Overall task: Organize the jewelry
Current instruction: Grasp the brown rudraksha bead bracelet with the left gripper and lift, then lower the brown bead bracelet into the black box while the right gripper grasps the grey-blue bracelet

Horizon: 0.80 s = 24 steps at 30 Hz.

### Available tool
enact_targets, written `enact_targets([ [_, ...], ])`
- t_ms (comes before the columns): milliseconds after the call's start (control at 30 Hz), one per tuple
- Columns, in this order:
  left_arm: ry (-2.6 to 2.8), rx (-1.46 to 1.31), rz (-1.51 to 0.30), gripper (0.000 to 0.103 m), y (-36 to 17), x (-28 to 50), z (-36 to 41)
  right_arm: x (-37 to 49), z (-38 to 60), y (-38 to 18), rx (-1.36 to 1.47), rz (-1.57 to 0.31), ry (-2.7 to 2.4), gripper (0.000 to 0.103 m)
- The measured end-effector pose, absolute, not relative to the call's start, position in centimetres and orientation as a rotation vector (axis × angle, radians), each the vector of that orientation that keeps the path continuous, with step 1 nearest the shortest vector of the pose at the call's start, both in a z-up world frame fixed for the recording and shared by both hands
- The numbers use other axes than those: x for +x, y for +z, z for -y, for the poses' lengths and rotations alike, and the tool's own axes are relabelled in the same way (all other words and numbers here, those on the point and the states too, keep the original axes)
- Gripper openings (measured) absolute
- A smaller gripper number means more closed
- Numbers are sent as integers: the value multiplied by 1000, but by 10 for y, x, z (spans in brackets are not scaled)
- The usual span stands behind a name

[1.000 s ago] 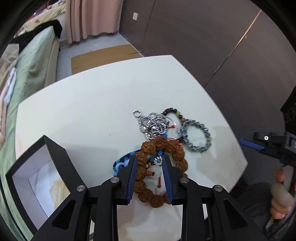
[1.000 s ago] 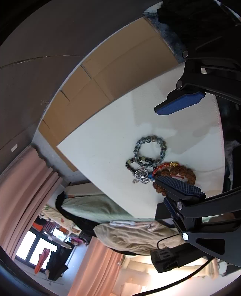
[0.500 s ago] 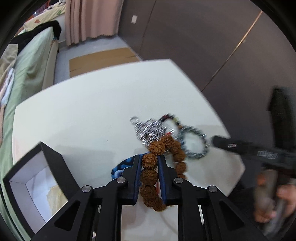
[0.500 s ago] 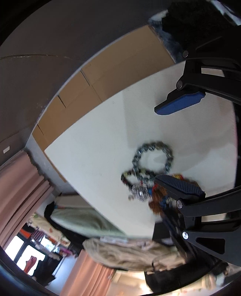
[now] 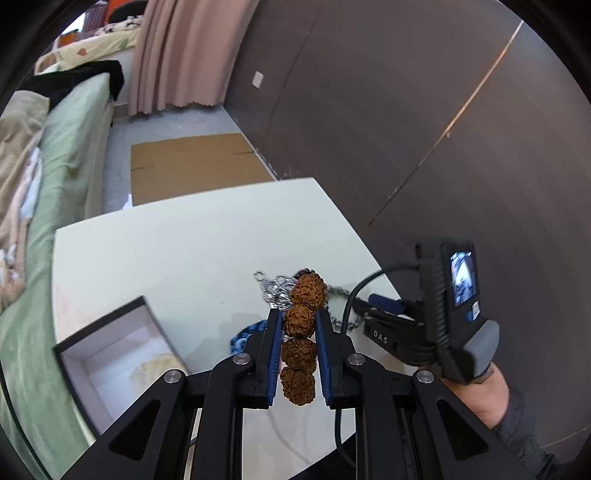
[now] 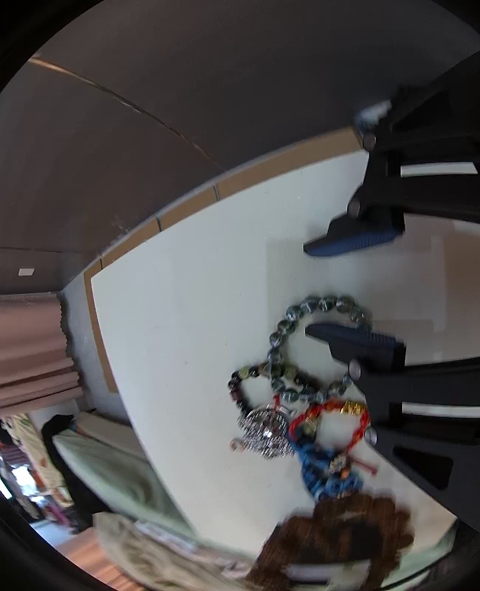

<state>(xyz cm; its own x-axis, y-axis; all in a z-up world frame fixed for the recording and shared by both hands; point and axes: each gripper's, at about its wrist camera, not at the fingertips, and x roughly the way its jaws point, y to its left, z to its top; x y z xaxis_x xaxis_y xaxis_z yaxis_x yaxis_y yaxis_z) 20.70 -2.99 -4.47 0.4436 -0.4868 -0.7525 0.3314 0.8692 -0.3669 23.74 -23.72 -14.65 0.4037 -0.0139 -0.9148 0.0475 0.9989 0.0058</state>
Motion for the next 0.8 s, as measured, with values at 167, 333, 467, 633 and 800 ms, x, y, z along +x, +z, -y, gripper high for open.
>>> enact_targets([
  [167,-488,-209,-951,18,-30,197,7,232,229,-143,-20,-1153,-19,10],
  [333,-465,-236,-913,18,-16,182,-22,220,236,-131,81,-1143,34,10],
  [467,-447,-259,-894,18,-12,175,-40,207,242,-112,205,-1093,108,10],
  [633,-425,-278,-883,18,-12,169,-61,191,241,-89,334,-1019,189,10],
  [800,-363,-269,-883,18,-18,167,-79,187,228,-82,359,-988,219,10],
])
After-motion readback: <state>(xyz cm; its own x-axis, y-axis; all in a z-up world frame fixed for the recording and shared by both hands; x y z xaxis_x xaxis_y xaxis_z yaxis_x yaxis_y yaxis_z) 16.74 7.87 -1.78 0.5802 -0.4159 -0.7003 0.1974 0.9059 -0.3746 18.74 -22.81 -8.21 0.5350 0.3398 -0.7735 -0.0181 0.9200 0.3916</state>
